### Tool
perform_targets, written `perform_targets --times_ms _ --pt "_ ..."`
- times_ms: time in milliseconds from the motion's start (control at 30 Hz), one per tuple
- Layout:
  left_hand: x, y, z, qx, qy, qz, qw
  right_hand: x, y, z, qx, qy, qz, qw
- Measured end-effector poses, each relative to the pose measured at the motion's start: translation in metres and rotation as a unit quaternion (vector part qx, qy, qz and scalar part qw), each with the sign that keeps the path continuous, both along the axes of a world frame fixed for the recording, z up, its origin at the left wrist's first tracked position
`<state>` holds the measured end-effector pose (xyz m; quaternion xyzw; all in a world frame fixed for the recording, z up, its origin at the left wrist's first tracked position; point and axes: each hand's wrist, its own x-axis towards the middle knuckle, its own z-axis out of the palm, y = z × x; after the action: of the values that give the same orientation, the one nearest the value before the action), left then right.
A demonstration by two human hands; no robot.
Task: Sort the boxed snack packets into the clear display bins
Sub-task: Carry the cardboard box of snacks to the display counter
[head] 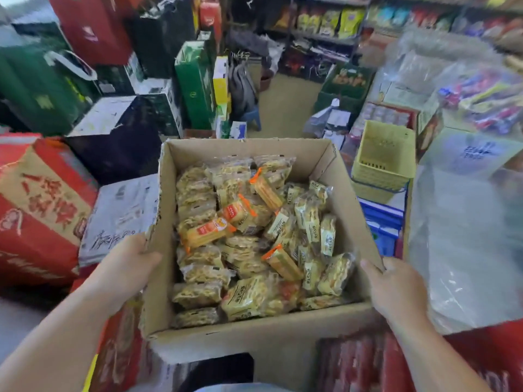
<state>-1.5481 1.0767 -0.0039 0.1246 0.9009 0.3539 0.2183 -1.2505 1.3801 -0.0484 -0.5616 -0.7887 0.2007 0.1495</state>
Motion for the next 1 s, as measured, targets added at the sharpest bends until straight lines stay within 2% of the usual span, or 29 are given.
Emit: perform_targets --times_ms 433,567,767,1000 --pt "-0.285 0.238 -0.005 0.007 -0.011 -0.092 0.996 -0.249 0.2 0.02 -0.014 0.021 -0.076 0.997" --pt "-0.349 0.314 -0.007 0.006 -0.02 -0.096 0.995 -0.309 0.27 0.018 0.0 -0.005 -0.081 0.997" --pt "-0.434 0.453 -0.019 -0.001 0.0 -0.106 0.994 -0.39 0.401 -0.001 -0.005 0.005 -0.077 0.997" --pt "-0.516 0.636 -0.013 -0.034 0.028 -0.132 0.99 -0.441 0.55 -0.004 0.007 0.024 -0.128 0.991"
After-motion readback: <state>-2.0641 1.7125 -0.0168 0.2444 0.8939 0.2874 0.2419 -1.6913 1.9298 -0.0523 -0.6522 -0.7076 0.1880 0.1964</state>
